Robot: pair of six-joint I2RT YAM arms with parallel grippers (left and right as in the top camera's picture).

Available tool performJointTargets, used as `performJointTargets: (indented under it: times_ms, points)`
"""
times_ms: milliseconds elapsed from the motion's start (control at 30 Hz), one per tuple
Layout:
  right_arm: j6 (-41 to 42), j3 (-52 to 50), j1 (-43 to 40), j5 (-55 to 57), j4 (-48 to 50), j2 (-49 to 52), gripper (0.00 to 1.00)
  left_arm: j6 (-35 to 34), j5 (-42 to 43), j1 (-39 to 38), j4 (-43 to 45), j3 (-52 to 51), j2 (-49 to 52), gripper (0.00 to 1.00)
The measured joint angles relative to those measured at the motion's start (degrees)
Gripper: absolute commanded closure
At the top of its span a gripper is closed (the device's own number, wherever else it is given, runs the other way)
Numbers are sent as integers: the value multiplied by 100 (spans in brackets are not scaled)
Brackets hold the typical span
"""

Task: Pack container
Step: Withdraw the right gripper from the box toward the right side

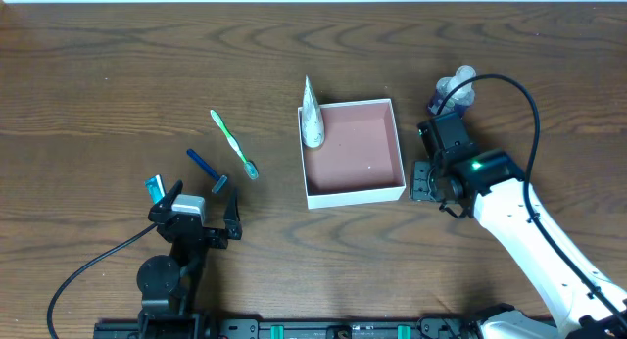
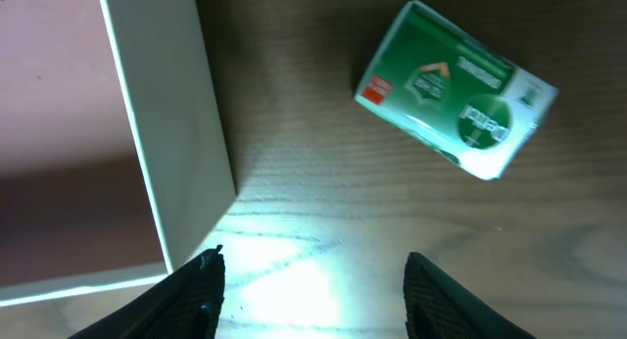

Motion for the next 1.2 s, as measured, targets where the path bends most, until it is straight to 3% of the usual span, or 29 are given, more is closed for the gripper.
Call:
performJointTargets:
  times_ms: [700,1200]
  points:
    - [28,-417,0,-448,920,0,41,2,0,0,0,0,0,2]
    - [-122,-321,-125,-490,791,-7,37,2,0,0,0,0,0,2]
